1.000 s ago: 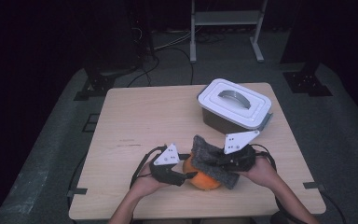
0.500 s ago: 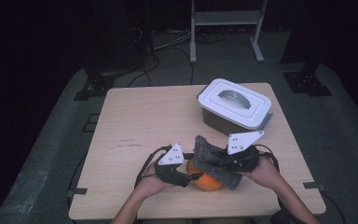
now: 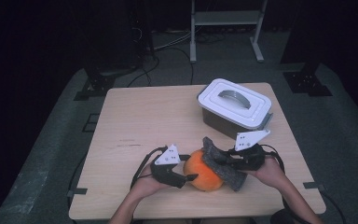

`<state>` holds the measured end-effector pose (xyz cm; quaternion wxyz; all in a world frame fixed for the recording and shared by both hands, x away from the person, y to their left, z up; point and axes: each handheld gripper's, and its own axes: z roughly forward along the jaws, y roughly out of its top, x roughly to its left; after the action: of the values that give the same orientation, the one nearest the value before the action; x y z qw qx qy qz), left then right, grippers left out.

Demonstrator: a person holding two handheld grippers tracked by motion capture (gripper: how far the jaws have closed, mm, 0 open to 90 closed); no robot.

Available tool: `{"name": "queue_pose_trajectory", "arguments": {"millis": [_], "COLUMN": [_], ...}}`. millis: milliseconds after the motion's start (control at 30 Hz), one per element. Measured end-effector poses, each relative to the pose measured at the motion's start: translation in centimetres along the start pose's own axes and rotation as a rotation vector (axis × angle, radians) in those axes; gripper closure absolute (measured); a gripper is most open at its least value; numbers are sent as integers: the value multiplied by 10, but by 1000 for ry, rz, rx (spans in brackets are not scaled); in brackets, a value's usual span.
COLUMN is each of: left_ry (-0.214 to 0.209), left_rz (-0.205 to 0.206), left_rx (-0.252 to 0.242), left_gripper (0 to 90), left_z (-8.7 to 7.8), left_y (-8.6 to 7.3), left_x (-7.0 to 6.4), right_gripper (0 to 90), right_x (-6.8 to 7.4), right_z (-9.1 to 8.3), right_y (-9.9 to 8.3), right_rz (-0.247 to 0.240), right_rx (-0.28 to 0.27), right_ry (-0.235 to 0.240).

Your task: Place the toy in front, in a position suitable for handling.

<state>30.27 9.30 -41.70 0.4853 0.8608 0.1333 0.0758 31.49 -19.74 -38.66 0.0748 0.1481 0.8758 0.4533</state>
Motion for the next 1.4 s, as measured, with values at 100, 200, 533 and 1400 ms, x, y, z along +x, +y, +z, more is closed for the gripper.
{"name": "queue_pose_trajectory", "arguments": {"millis": [100, 200, 533, 1400], "left_ry": [-17, -7, -9, -28], "left_rz": [-44, -28, -43, -28], "left_rx": [-14, 12, 26, 43], "left_gripper": [194, 198, 252, 238], "left_z": [1, 4, -4, -9], "left_y": [4, 4, -16, -23], "left_x": [0, -1, 4, 1], "right_gripper": [746, 745, 744, 741], "right_x": [4, 16, 5, 0], "right_z": [4, 14, 9, 0], "right_y": [-1, 6, -15, -44], "right_rz": [10, -25, 26, 110], "right_rx": [-20, -17, 8, -20], "right_ry": [23, 59, 28, 11]}}
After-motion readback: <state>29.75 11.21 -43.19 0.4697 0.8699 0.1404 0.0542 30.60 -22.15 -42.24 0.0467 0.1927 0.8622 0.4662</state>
